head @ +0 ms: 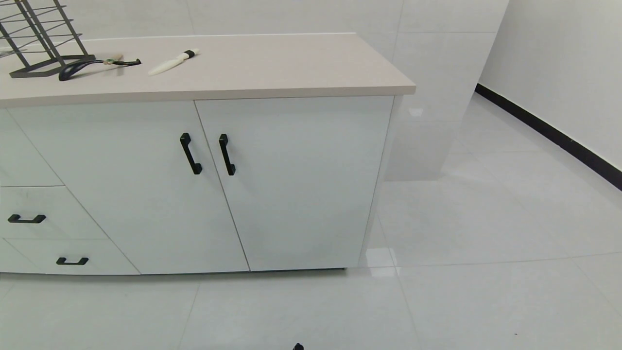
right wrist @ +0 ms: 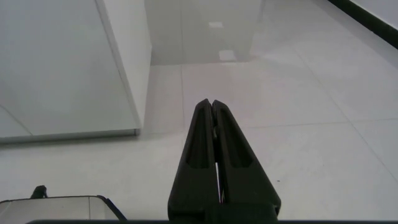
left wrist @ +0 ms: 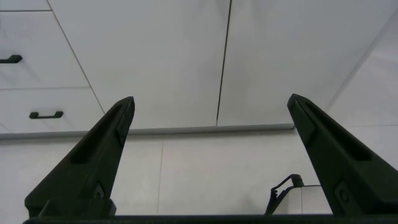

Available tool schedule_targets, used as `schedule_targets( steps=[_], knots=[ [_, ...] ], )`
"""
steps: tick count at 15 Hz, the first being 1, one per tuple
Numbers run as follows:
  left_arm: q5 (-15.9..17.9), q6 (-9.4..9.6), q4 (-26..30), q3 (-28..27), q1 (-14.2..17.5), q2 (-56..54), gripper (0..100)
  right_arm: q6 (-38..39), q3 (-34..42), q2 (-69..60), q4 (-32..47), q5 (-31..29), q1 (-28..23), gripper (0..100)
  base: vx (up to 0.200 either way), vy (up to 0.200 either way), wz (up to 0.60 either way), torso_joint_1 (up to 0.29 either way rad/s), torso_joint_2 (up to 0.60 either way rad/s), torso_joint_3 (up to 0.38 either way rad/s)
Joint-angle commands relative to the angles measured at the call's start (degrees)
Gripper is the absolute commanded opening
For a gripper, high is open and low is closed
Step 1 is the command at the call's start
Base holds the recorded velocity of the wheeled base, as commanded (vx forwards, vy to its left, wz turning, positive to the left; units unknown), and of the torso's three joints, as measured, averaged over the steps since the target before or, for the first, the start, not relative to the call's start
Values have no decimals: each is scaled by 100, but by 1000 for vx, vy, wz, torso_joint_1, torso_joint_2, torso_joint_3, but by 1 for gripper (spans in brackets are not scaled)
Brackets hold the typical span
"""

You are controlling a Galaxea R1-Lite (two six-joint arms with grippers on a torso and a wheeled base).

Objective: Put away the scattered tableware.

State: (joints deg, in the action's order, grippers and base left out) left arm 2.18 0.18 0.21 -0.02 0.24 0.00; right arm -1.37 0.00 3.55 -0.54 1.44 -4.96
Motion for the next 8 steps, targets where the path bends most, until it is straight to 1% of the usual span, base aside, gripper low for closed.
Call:
schedule_targets(
  steps=[1, 2, 3, 4, 5, 7, 8],
  knots=[
    [-7, -1, 6, 2, 2, 9, 100, -92, 0, 129, -8, 146, -84, 0, 0, 0, 0, 0, 0, 0],
    [-42, -9, 6, 2, -7, 9, 100, -294, 0, 129, -17, 392, -75, 0, 0, 0, 0, 0, 0, 0],
    [-42, -9, -3, 2, 2, 9, 100, -356, 0, 129, -17, 410, -5, 0, 0, 200, 0, -2, 7, -2],
    [-34, 8, 6, -6, 2, 9, 100, -356, 0, 32, -25, 419, 566, 0, 0, 200, 0, 2, 2, 2],
    [-25, 8, 6, 2, 2, 9, 100, -347, 0, -109, -34, 427, 663, 0, 0, 200, 0, -2, 2, 12],
    [-34, -1, 6, -6, 2, 9, 100, -197, 0, -355, -17, 357, 496, 0, 0, 200, 0, 7, 5, -2],
    [-25, 8, 6, 2, 2, 9, 100, -66, 0, -355, -8, 181, 496, 0, 0, 0, 0, 0, 0, 0]
  ],
)
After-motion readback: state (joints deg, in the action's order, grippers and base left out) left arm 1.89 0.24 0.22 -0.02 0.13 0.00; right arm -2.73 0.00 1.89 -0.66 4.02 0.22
